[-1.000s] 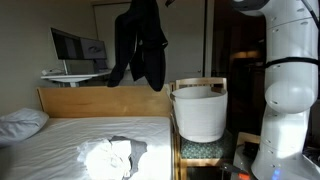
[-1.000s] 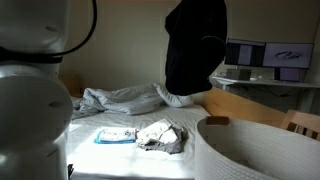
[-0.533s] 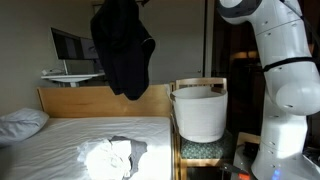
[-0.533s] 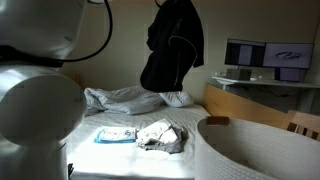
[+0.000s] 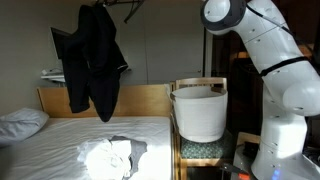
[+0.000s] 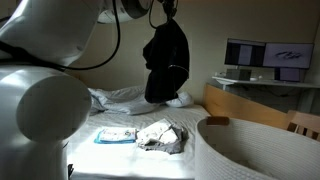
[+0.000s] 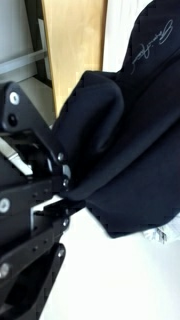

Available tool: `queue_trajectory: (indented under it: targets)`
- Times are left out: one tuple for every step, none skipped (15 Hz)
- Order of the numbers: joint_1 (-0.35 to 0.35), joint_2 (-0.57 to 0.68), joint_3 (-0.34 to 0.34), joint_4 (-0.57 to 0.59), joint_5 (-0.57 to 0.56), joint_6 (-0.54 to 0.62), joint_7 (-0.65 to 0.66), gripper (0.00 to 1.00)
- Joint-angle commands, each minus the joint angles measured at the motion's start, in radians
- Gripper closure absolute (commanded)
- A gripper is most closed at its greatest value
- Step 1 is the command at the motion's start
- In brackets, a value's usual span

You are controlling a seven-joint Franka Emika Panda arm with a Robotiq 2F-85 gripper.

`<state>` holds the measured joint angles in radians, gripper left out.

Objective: Remove the clothing from the laundry basket and put them on the bed.

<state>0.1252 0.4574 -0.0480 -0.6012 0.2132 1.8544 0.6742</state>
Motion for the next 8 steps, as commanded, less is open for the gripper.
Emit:
queue_trajectory:
  targets:
    - [0.012, 0.003, -0.007, 0.070, -0.014, -0.003, 0.028, 0.51]
    - [0.019, -0.004, -0.010, 0.083, -0.019, -0.003, 0.033, 0.44]
    - [0.017, -0.007, -0.010, 0.095, -0.015, -0.003, 0.029, 0.38]
    - [-0.004, 0.044, 0.024, 0.208, -0.037, -0.044, 0.042, 0.31]
    - [-0.007, 0.046, 0.028, 0.227, -0.036, -0.049, 0.039, 0.25]
    - [-0.007, 0.049, 0.032, 0.250, -0.041, -0.059, 0.038, 0.19]
    - [-0.010, 0.054, 0.036, 0.270, -0.042, -0.066, 0.036, 0.12]
    - [-0.017, 0.058, 0.040, 0.285, -0.039, -0.082, 0.028, 0.06]
